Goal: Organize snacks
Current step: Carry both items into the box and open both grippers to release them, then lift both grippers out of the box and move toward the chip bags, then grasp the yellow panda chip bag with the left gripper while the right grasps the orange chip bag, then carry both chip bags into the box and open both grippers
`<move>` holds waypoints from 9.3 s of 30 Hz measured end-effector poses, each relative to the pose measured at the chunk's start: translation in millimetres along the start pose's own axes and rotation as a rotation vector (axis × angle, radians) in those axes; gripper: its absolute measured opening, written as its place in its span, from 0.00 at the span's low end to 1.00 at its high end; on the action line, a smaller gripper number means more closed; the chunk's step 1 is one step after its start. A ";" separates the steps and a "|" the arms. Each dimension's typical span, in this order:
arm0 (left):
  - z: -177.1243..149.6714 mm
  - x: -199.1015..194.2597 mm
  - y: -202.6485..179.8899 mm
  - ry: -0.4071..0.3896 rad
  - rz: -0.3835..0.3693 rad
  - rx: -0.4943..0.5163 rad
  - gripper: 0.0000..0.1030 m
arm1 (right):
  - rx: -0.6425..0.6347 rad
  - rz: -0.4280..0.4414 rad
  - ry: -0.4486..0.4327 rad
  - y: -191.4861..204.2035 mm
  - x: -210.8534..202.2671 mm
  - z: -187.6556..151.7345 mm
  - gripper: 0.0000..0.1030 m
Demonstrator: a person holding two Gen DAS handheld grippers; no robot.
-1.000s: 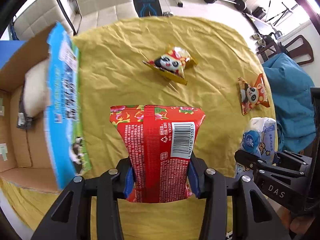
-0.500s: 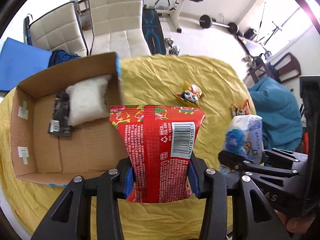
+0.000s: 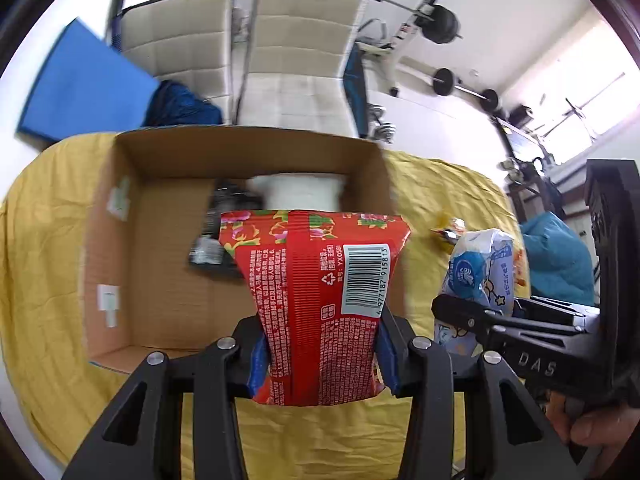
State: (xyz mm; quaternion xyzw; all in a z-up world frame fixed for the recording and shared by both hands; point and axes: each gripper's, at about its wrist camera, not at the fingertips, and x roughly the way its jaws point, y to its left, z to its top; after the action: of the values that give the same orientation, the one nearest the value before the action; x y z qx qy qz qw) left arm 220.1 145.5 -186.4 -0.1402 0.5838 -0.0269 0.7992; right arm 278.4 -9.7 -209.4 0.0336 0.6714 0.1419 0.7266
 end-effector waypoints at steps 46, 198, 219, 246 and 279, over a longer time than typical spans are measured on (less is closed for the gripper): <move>91.8 175.6 135.0 0.314 0.228 0.019 0.42 | 0.002 -0.140 0.248 67.4 223.9 33.0 0.53; -1.1 112.4 -197.4 0.155 -0.017 0.163 0.32 | 0.341 0.025 0.014 -286.6 8.1 -10.9 0.33; 12.3 1.7 57.2 0.043 0.138 -0.062 0.32 | -0.073 0.149 0.061 53.6 25.4 10.3 0.33; -5.5 139.2 148.6 0.413 0.022 -0.152 0.34 | -0.141 0.037 0.333 128.7 203.9 12.5 0.35; -8.3 -1.5 86.9 0.112 0.147 -0.056 0.40 | -0.121 -0.057 0.098 97.8 74.9 -0.4 0.50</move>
State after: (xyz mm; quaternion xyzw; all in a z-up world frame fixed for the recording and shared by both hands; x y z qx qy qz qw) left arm 201.2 227.5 -209.5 -0.1178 0.6368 0.0404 0.7609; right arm 266.6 102.7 -258.4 -0.0363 0.6970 0.1629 0.6974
